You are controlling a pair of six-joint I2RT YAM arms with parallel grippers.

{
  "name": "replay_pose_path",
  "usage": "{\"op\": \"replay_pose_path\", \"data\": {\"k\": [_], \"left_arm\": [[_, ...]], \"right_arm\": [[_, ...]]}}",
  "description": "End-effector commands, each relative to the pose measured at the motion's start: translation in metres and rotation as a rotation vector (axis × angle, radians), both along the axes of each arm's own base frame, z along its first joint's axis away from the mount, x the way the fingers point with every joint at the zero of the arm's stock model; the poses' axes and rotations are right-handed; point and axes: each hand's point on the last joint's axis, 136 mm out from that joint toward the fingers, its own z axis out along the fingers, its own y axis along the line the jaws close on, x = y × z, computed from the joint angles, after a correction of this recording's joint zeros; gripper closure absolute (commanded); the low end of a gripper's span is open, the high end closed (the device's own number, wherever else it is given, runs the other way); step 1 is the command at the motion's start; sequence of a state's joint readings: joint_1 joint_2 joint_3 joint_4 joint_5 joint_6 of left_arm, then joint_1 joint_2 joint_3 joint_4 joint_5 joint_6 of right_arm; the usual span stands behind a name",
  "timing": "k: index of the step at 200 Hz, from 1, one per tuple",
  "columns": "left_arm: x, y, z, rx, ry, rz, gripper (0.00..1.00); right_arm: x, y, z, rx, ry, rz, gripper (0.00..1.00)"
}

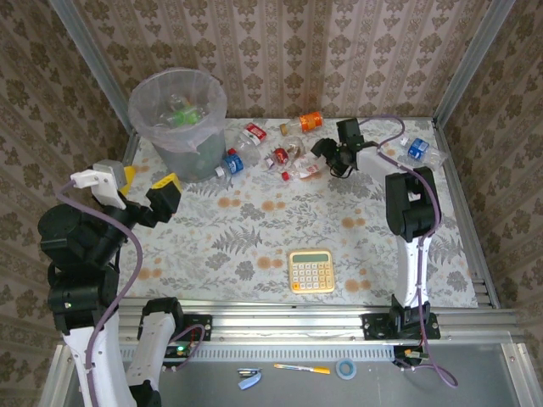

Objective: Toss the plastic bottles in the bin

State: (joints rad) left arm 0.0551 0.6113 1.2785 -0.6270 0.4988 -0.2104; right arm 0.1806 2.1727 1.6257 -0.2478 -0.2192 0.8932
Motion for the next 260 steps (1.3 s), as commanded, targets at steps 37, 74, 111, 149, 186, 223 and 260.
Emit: {"op": "replay_pose_path", "data": {"k": [37, 74, 111, 149, 186, 223, 260], "left_arm": [[0.003, -0.002, 0.003, -0.040, 0.005, -0.017, 0.00], [0.012, -0.008, 0.003, -0.076, 0.010, -0.055, 0.00], [0.018, -0.014, -0.001, -0.112, 0.017, -0.092, 0.00], [0.028, -0.028, -0.019, -0.107, 0.039, -0.145, 0.00], [0.033, -0.056, -0.046, 0.004, 0.083, -0.200, 0.00], [0.035, -0.094, -0.062, 0.085, 0.090, -0.293, 0.00], [0.038, -0.133, -0.079, 0.128, 0.097, -0.397, 0.00]], "right_arm": [[0.012, -0.003, -0.009, -0.007, 0.062, 0.013, 0.43], [0.008, -0.006, -0.020, -0.019, 0.090, 0.005, 0.50], [0.005, -0.008, -0.017, 0.002, 0.078, 0.008, 0.64], [-0.001, -0.005, -0.005, 0.038, 0.028, 0.001, 0.76], [-0.010, -0.008, 0.003, 0.042, 0.005, 0.006, 0.83], [-0.024, -0.010, 0.017, 0.042, -0.023, 0.017, 0.85], [-0.041, -0.012, 0.030, 0.028, -0.047, 0.048, 0.89]]}}
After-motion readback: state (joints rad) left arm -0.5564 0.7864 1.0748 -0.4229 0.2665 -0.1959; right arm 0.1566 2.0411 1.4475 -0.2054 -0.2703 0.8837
